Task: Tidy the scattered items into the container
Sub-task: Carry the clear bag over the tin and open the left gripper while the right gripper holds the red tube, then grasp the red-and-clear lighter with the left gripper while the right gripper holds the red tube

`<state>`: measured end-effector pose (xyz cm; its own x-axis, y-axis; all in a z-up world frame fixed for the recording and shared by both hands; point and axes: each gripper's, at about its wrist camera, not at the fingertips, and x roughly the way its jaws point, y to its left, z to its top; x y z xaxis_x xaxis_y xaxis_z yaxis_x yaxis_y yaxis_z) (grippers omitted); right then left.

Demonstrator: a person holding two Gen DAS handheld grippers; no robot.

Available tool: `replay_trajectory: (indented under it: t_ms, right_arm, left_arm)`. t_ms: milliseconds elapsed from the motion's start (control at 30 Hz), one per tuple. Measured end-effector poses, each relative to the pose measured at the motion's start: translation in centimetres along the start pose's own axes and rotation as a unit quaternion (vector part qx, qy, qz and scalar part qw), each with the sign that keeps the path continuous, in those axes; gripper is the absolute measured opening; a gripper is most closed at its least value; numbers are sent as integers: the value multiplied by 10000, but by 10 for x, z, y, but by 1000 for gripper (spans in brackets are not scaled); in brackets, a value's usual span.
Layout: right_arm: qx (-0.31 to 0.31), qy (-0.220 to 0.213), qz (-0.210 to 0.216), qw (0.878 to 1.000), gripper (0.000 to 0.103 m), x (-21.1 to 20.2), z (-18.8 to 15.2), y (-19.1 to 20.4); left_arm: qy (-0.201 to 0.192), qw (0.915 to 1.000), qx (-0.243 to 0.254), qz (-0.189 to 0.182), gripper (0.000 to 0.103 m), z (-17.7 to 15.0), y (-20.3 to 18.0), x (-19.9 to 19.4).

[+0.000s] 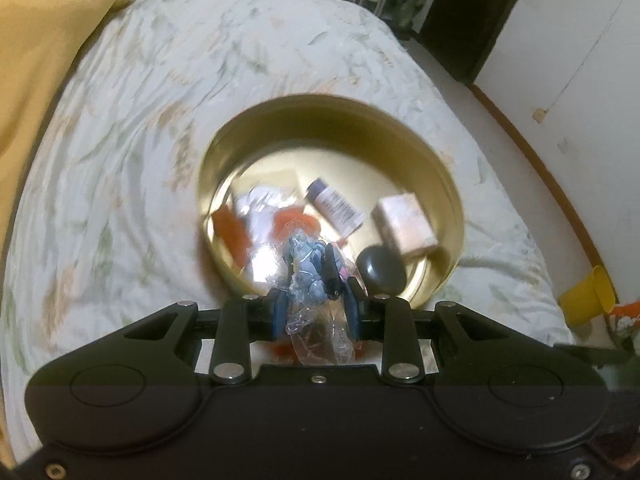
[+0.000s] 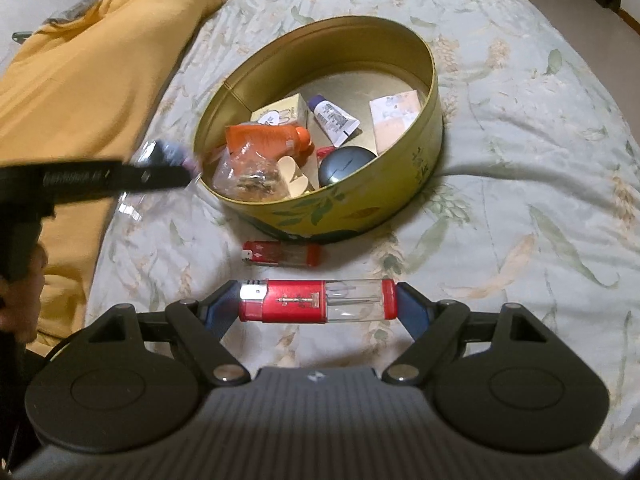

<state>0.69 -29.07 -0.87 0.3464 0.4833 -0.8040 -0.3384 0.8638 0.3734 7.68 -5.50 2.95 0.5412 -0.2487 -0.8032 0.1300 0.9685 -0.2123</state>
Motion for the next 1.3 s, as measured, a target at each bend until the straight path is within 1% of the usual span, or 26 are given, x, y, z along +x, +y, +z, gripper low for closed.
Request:
replay_trajectory:
  t_ms: [233,367,400,433,467,500,533,567,700,833,1067,1200,1300]
  right_arm:
    - [110,-54,158,9998,82,-3,2,-7]
    - [235,-80,243,9994,83,-3,4,-14]
    - [261,-88,248,9993,83,-3,4,-16]
    - [295,-98,256,9992,82,-4,5,-18]
    - [324,-101,267,9991,82,-4,5,-20]
    - [358,-108,277,9989,82,-4,5,-21]
    - [384,-117,280,9988,82,-5,6,-23]
    - [401,-126,282,9987,83,-5,6,-24]
    - [565,-216,279,9978,83,-9,8,-32]
    - [826,-391,209,9956,83,-17,11,-44]
    - [1063,-542,101,9928,83,-24,12,-55]
    - [1131,-556,55,9920,83,-24,12,-56]
    - [1128,-539,30,9922,83,-23,12,-56]
  left_arm:
    - [-28,9992,377,151,27,40,-38,20]
    - [-101,9988,408,235,28,60,-53,36]
    - [-147,9989,353,255,31,65,-54,39]
    - [-196,9990,298,268,37,70,-55,42]
    - [-241,9990,264,273,61,75,-54,45]
    - [-300,9988,230,298,90,79,-53,46]
    - [-369,9985,203,340,98,81,-52,46]
    - [-425,9982,199,380,101,82,-51,45]
    - [-394,9982,179,421,101,80,-43,36]
    - [-285,9983,173,472,101,62,-29,30]
    - [-12,9988,141,466,101,11,-15,32]
    - [171,9986,180,467,101,-21,-10,37]
    - [276,9987,136,414,101,-37,-7,44]
